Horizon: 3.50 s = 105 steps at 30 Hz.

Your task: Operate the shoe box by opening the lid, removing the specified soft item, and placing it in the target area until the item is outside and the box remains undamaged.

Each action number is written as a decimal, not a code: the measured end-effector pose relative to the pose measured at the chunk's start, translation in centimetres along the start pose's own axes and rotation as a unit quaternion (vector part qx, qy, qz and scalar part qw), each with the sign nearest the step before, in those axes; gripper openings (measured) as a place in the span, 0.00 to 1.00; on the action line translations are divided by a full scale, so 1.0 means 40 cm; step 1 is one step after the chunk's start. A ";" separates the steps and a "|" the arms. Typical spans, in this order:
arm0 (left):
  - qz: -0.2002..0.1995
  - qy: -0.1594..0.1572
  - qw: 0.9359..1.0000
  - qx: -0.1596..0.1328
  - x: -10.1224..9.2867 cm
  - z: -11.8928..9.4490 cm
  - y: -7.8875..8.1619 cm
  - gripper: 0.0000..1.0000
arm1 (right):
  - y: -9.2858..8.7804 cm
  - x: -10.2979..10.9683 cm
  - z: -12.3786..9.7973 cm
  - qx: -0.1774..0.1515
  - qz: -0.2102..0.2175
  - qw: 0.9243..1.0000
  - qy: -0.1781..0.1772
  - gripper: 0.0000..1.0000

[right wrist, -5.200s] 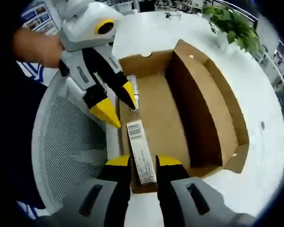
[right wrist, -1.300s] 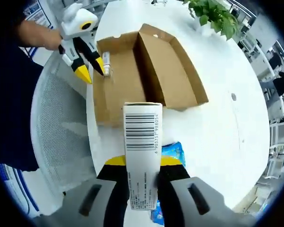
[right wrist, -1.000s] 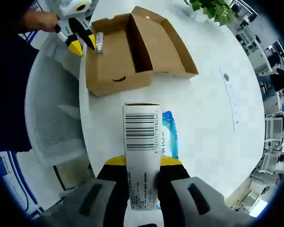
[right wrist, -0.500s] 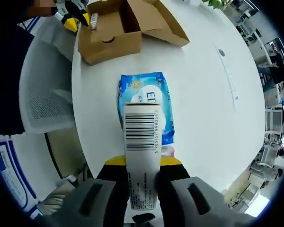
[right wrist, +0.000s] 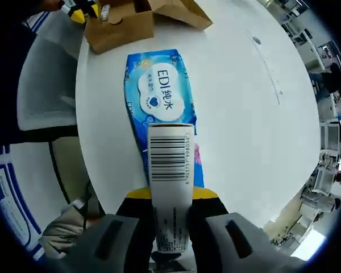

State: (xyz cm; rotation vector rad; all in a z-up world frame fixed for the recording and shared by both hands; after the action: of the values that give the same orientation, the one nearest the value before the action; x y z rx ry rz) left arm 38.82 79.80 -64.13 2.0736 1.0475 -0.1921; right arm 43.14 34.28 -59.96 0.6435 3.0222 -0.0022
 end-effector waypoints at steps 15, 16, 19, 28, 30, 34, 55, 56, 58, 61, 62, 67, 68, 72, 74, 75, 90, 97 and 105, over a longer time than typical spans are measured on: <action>0.012 -0.004 1.000 0.011 -0.020 0.042 0.033 0.21 | -0.070 -0.052 0.033 0.004 -0.001 1.000 0.002 0.19; 0.014 -0.004 1.000 0.012 -0.021 0.043 0.033 0.21 | -0.065 -0.053 0.031 0.005 -0.003 1.000 0.001 0.19; 0.015 -0.005 1.000 0.014 -0.022 0.045 0.035 0.20 | -0.054 -0.060 0.030 0.006 -0.008 1.000 0.000 0.19; 0.015 0.003 1.000 0.013 -0.008 0.040 0.053 0.20 | -0.022 -0.103 0.039 0.007 -0.020 1.000 -0.005 0.19; 0.014 0.006 1.000 0.015 -0.005 0.039 0.053 0.20 | -0.016 -0.113 0.044 0.006 -0.026 1.000 -0.005 0.19; 0.014 0.009 1.000 0.018 -0.002 0.033 0.053 0.21 | -0.008 -0.130 0.061 0.007 -0.033 0.999 -0.003 0.19; 0.010 0.011 1.000 0.027 -0.003 0.048 0.067 0.21 | -0.013 -0.178 0.149 0.011 -0.051 0.999 0.005 0.19; 0.012 0.010 1.000 0.027 -0.004 0.050 0.069 0.21 | -0.014 -0.176 0.152 0.012 -0.052 0.999 0.006 0.19; 0.014 0.010 0.999 0.029 -0.005 0.053 0.071 0.21 | -0.014 -0.173 0.160 0.011 -0.055 0.998 0.008 0.19; 0.014 0.009 0.999 0.030 -0.005 0.060 0.073 0.21 | -0.015 -0.174 0.176 0.009 -0.064 0.998 0.007 0.20; 0.013 0.008 0.999 0.032 -0.005 0.061 0.073 0.21 | -0.016 -0.177 0.179 0.009 -0.066 0.998 0.006 0.20; 0.016 0.007 0.999 0.035 -0.004 0.063 0.074 0.21 | -0.011 -0.179 0.173 0.008 -0.073 0.997 0.010 0.20; 0.015 0.007 0.999 0.035 -0.002 0.063 0.075 0.21 | -0.011 -0.181 0.175 0.009 -0.075 0.997 0.009 0.20; 0.016 0.005 0.999 0.032 -0.001 0.066 0.084 0.21 | -0.008 -0.182 0.177 0.010 -0.076 0.997 0.012 0.20; 0.016 0.005 0.999 0.033 -0.002 0.067 0.086 0.21 | -0.006 -0.183 0.178 0.010 -0.075 0.997 0.013 0.20; 0.016 0.004 0.999 0.032 -0.003 0.068 0.088 0.21 | -0.006 -0.184 0.180 0.009 -0.076 0.997 0.012 0.21; 0.017 0.002 0.999 0.031 -0.005 0.069 0.089 0.21 | -0.001 -0.183 0.144 -0.007 -0.073 0.997 -0.011 0.23; 0.018 -0.004 1.000 0.024 -0.012 0.066 0.088 0.22 | 0.008 -0.158 0.087 -0.033 -0.061 0.997 -0.034 0.24; 0.020 -0.012 1.000 0.012 -0.022 0.050 0.075 0.22 | 0.005 -0.089 0.013 -0.054 -0.038 0.996 -0.055 0.22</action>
State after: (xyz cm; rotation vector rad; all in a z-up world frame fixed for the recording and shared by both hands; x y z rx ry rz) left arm 40.88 76.79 -63.35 2.1069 0.9934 -0.2104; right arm 46.48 32.99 -60.28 0.5015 2.9159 0.1173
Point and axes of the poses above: the point that each gripper's makers call its tool centre point, and the gripper's own axes: z roughly forward along the fingers, x roughly to its left, y roughly out of its top, the point moved 10 cm from there along -z, roughly backward along the fingers
